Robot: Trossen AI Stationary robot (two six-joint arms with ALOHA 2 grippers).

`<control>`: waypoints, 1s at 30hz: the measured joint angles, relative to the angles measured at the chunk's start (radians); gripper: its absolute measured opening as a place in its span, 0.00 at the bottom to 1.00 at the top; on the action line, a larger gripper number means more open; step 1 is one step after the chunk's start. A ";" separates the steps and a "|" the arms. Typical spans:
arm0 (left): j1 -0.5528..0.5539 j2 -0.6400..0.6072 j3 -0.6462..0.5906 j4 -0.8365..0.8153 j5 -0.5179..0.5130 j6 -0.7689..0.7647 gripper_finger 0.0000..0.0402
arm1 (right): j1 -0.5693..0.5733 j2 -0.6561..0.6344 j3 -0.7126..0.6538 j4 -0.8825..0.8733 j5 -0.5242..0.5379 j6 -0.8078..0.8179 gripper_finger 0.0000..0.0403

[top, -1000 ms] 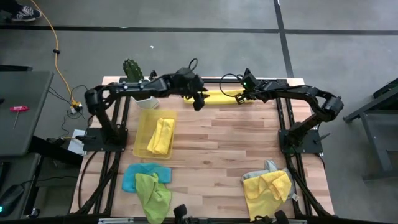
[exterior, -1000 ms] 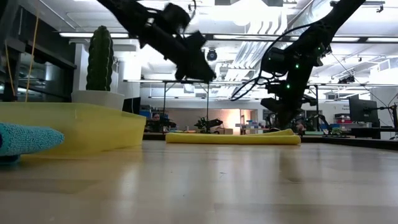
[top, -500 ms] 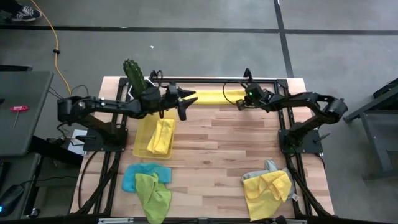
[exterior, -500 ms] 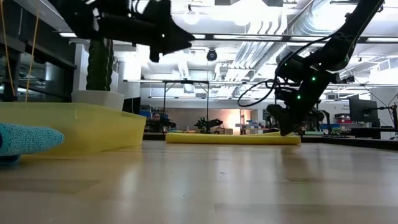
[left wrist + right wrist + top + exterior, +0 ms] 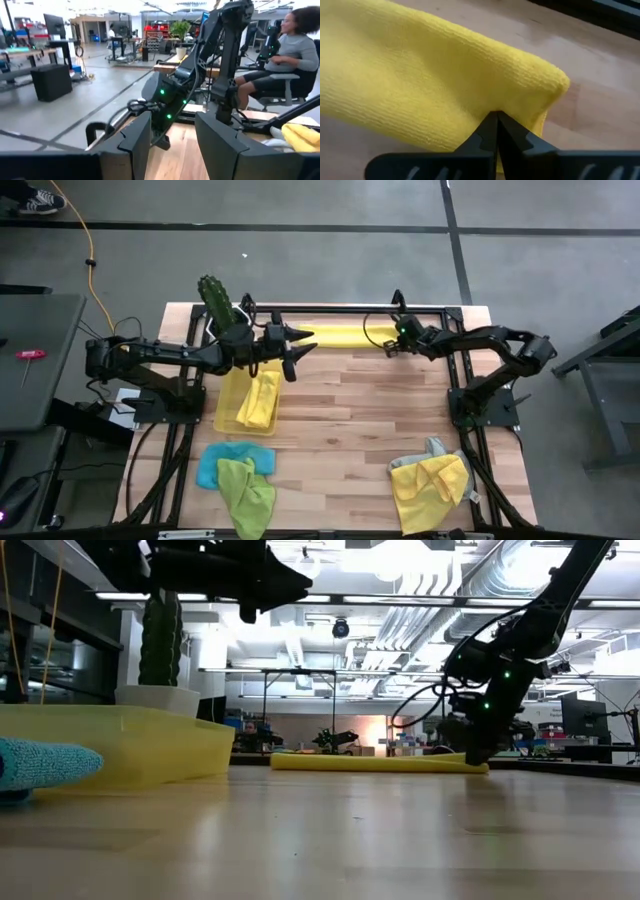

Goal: Fold microfiber towels
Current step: Fold the top yellow microfiber towel

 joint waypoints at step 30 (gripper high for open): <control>0.066 0.461 0.305 -0.474 -0.212 -0.042 0.35 | 0.422 -0.171 -0.002 -0.628 0.054 0.323 0.00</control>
